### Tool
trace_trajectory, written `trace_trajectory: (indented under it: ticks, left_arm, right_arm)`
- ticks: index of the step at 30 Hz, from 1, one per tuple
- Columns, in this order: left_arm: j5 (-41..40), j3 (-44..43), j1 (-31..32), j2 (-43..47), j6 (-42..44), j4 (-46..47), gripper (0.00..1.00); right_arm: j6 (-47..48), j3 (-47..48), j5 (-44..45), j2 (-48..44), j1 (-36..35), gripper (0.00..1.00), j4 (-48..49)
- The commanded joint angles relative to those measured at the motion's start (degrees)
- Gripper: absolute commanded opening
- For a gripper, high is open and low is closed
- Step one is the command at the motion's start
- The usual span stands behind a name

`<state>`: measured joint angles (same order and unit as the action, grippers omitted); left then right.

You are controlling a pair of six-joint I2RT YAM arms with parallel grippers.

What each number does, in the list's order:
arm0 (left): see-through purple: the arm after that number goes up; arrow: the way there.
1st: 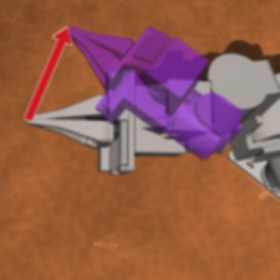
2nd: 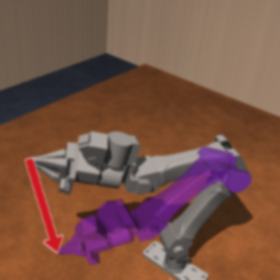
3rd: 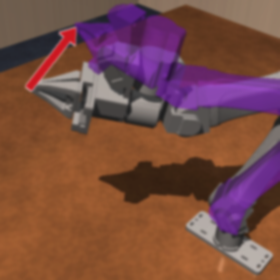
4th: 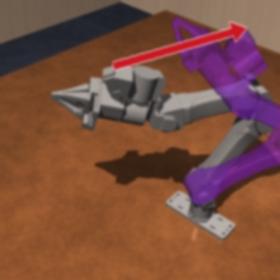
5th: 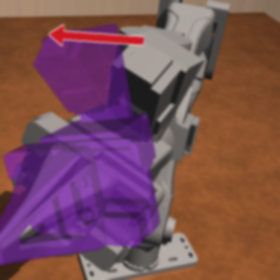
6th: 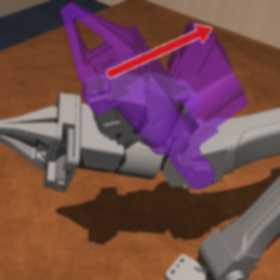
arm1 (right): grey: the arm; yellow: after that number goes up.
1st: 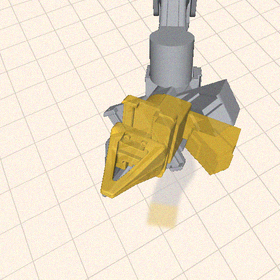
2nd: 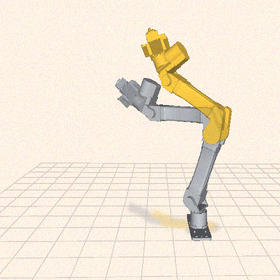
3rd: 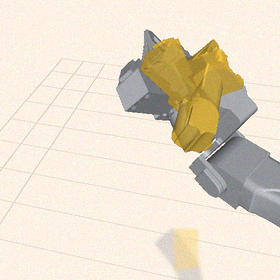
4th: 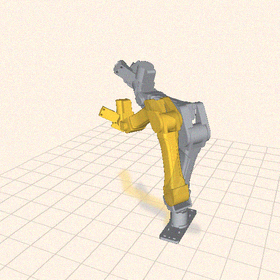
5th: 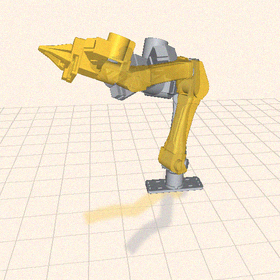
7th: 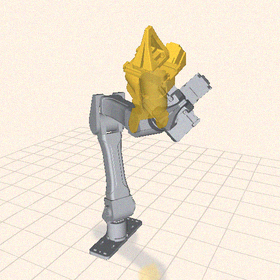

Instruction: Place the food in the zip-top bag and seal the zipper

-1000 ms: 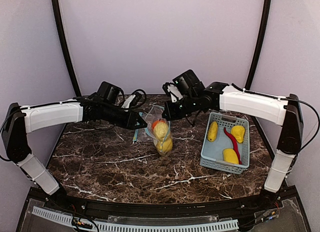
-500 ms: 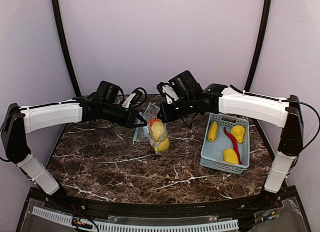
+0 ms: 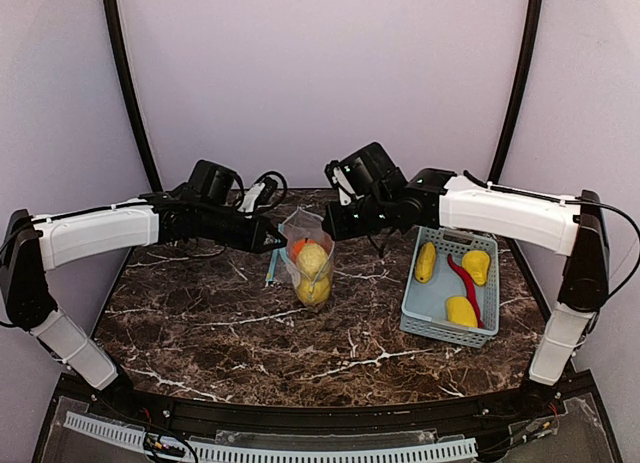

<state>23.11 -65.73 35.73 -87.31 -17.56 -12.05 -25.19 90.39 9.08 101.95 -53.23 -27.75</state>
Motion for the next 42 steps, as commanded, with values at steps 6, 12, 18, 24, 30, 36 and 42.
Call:
trace_trajectory:
  ticks: [6, 12, 18, 24, 30, 36, 42]
  left_arm:
    - [-0.35, -0.75, -0.32, -0.17, 1.32, -2.25, 0.01]
    - [0.02, -0.80, -0.31, -0.05, 1.48, -2.20, 0.01]
    - [0.39, -0.80, -0.31, 0.01, 1.56, -2.08, 0.01]
    - [0.74, -0.71, -0.29, 0.14, 1.74, -1.84, 0.01]
    - [0.66, -0.71, -0.23, 0.25, 1.91, -1.78, 0.01]
    - [0.71, -0.71, -0.22, 0.32, 1.99, -1.74, 0.01]
    - [0.48, -0.78, -0.22, 0.20, 2.17, -1.93, 0.01]
  right_arm:
    - [-0.49, -1.91, 1.23, -5.83, -0.37, 0.63, -1.38]
    - [-1.03, -4.89, 4.56, -12.44, -0.01, 0.82, -6.02]
    - [-3.20, -10.77, 7.87, -18.78, 4.53, 0.89, -12.58]
    - [-2.88, -18.88, 3.35, -23.51, 15.02, 0.87, -14.31]
    - [-0.21, -24.82, 2.35, -23.63, 23.46, 0.84, -14.08]
    - [2.82, -27.94, 1.29, -20.70, 29.90, 0.80, -12.38]
    - [4.93, -29.11, -0.48, -17.85, 32.94, 0.78, -12.17]
